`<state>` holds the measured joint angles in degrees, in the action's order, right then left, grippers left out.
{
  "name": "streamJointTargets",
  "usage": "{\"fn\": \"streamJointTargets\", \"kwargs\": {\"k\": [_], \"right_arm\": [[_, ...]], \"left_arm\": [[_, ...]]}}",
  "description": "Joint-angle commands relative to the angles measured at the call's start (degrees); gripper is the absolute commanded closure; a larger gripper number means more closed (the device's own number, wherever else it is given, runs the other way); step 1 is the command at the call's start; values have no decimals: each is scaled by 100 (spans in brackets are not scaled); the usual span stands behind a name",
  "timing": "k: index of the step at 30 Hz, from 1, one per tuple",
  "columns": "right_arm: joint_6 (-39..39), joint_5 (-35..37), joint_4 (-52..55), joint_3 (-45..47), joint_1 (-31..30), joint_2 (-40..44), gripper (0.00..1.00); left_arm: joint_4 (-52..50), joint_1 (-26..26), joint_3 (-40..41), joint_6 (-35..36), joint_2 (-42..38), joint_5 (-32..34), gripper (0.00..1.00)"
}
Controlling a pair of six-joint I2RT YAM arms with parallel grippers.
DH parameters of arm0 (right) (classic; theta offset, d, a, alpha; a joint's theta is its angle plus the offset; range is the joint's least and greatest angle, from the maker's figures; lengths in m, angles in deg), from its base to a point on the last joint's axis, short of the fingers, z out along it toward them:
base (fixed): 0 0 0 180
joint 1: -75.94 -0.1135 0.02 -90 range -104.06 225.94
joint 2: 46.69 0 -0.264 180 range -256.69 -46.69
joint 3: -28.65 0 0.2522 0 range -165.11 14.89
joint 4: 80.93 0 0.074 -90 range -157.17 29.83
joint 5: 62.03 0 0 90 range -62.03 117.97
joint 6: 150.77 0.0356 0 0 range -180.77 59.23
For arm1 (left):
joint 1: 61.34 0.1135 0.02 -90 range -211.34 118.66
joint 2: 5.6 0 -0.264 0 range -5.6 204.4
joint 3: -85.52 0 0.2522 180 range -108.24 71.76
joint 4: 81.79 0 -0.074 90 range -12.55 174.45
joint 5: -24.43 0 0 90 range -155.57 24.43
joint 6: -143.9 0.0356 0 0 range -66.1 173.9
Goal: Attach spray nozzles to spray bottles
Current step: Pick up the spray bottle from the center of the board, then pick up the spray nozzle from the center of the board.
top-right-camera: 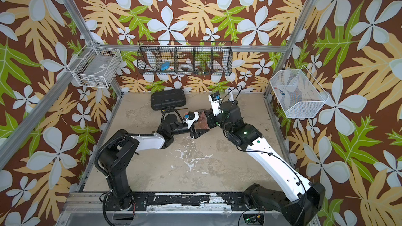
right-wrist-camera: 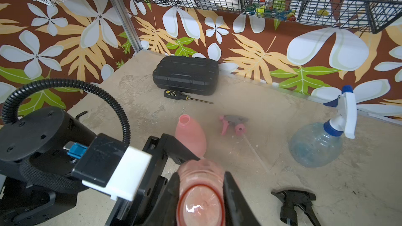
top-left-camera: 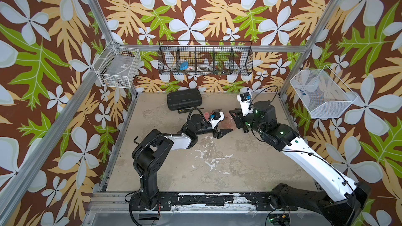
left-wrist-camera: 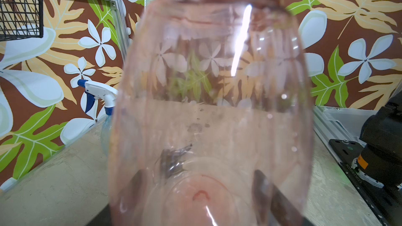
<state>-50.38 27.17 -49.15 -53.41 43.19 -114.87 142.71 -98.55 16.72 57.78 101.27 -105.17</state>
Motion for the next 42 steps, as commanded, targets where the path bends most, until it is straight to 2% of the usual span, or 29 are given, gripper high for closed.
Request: {"fn": "streamJointTargets", "kwargs": {"k": [1, 4, 5, 7, 8, 10, 13, 17, 20, 24, 29, 32, 39, 42], "right_arm": [[-29, 26, 1, -87, -43, -28, 92], [-6, 68, 67, -157, -45, -55, 84], [17, 99, 94, -190, -47, -59, 77], [31, 252, 199, -294, -39, -61, 53], [49, 421, 327, -397, -45, -76, 45], [94, 805, 634, -688, -27, -115, 33], [330, 785, 904, -929, 470, -206, 31], [910, -41, 655, -521, 1616, -538, 36], [1385, -457, 319, -71, 2000, -1080, 37], [1685, -625, 15, 265, 2027, -1851, 33], [1653, 185, -333, 776, 2027, -2293, 31], [1555, 372, -453, 1045, 2031, -2459, 30], [1662, -143, -870, 1580, 1986, -2754, 30], [1809, -362, -1023, 1618, 1771, -2767, 30]], "left_arm": [[413, -14, 31, 43, -8, -180, 27], [482, -14, 112, 43, -34, -189, 27], [515, -12, 147, 43, -50, -190, 27], [579, -8, 245, 51, -86, -181, 27], [594, -6, 312, 60, -109, -156, 27], [682, 14, 478, 23, -153, -128, 27], [988, 51, 789, -142, -216, -56, 27], [1475, 65, 1295, -341, -389, 199, 27], [1496, 67, 1665, -291, -595, 525, 27], [1479, 74, 2078, -245, -861, 721, 27], [1592, 82, 2334, -460, -966, 684, 27], [1610, 82, 2393, -497, -971, 590, 27], [1732, 100, 2351, -587, -972, 522, 27], [1835, 126, 2332, -674, -966, 504, 27]]}}
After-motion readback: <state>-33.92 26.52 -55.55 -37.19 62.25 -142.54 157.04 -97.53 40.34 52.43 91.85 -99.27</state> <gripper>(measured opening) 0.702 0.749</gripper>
